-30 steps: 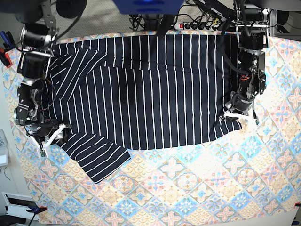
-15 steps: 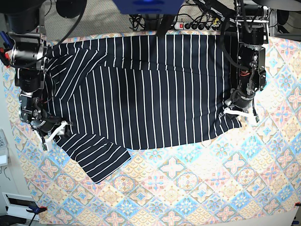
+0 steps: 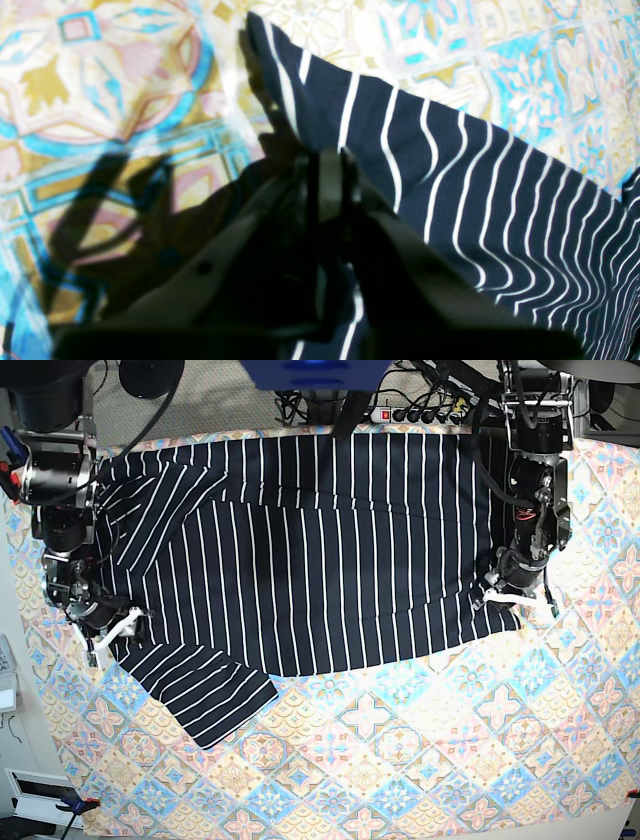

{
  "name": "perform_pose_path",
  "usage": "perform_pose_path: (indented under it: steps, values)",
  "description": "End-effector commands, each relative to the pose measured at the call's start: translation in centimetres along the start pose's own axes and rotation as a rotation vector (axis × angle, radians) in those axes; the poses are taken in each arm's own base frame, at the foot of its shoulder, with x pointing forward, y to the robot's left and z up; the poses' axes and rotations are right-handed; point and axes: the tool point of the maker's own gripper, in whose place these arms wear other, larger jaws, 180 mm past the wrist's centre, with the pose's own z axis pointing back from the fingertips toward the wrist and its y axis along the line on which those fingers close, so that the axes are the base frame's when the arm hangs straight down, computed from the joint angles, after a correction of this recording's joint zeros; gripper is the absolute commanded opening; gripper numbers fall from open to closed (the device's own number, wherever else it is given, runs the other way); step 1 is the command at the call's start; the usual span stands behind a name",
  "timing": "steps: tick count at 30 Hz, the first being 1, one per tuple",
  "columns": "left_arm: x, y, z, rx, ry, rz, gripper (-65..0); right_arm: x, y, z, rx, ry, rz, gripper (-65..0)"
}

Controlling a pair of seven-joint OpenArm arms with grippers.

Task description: Fold the T-shirt properly

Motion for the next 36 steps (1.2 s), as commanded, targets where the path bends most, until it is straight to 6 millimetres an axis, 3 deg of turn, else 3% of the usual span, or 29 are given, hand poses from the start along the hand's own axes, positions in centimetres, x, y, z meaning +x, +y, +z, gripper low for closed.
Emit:
perform_pose_path:
  steps: [1, 7, 13, 14, 16, 18, 24, 30, 33, 36]
  values:
    - [1.9, -0.6, 0.1, -0.019, -0.045, -0.010, -65.0, 2.3, -0.7, 0.2, -0.008, -0.044, 0.008, -35.7]
    - [1.8, -0.6, 0.1, -0.020, -0.045, -0.009, -65.0, 0.4, 0.5, -0.2, 0.024, 0.034, 0.091, -37.0]
    - [1.8, -0.6, 0.1, -0.020, -0.045, -0.009, -65.0, 0.1, 2.1, -0.8, 0.060, 0.051, 0.090, -60.6]
    - [1.8, -0.6, 0.1, -0.020, -0.045, -0.009, -65.0, 0.0, 2.5, -0.7, 0.078, 0.054, 0.085, -62.1]
    - [1.8, -0.6, 0.1, -0.021, -0.046, -0.010, -65.0, 0.0, 2.8, -0.6, 0.103, 0.065, 0.068, -62.5]
    - [1.8, -0.6, 0.1, -0.021, -0.046, -0.010, -65.0, 1.5, 3.4, -0.4, 0.134, 0.037, 0.081, -62.6]
    - [2.0, -0.6, 0.1, -0.021, -0.048, -0.011, -65.0, 1.1, 4.3, 1.8, 0.148, 0.047, 0.195, -63.8]
    - [2.3, -0.9, 0.1, -0.025, -0.054, -0.011, -65.0, 1.9, 3.6, 4.3, 0.102, -0.001, 0.234, -63.7]
    - [2.2, -1.0, 0.0, -0.027, -0.053, -0.008, -65.0, 3.6, 3.0, 4.6, 0.088, -0.100, 0.200, -63.4]
    - [2.1, -1.0, 0.0, -0.027, -0.050, -0.008, -65.0, 3.3, 1.7, 3.8, 0.050, -0.087, 0.189, -56.9]
